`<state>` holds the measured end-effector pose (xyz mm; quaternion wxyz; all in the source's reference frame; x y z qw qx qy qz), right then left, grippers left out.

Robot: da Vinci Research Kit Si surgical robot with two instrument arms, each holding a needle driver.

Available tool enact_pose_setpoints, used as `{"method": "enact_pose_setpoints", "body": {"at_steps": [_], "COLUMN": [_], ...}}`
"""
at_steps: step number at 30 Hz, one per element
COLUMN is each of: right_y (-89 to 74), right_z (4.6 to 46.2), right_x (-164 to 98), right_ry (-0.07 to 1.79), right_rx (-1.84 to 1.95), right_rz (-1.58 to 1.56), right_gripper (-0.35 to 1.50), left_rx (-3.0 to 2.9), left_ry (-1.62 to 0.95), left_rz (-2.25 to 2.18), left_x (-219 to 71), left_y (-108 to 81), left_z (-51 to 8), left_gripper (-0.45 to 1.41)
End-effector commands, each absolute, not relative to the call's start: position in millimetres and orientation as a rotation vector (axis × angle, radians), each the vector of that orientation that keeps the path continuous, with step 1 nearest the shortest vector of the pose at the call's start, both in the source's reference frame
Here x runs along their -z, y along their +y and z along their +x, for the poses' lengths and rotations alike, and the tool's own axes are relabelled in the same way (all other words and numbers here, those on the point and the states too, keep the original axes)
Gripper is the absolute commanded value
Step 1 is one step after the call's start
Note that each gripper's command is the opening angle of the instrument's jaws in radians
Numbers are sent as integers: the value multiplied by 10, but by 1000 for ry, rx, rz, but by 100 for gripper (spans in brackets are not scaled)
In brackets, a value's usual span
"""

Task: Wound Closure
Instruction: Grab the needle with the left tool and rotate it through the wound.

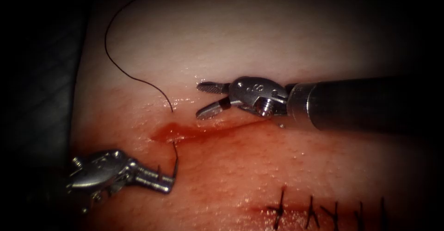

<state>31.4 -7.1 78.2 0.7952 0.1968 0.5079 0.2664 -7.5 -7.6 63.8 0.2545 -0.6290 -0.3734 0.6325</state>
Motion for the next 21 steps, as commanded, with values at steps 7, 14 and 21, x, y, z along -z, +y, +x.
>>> {"method": "enact_pose_setpoints", "body": {"at_steps": [7, 14, 21], "right_y": [-72, -79, -85], "right_z": [320, 321, 319], "right_x": [-789, -792, -795], "right_ry": [1083, 1081, 1074], "right_rx": [-636, -629, -618], "right_rz": [473, 467, 467], "right_gripper": [93, 88, 86], "left_rx": [-1975, -2161, -2222], "left_ry": [-656, -308, -134], "left_rz": [-1878, -1960, -1950], "left_x": [-635, -618, -605], "left_y": [-55, -20, 14], "left_z": [-77, -73, -70], "left_gripper": [-45, -45, -45]}}
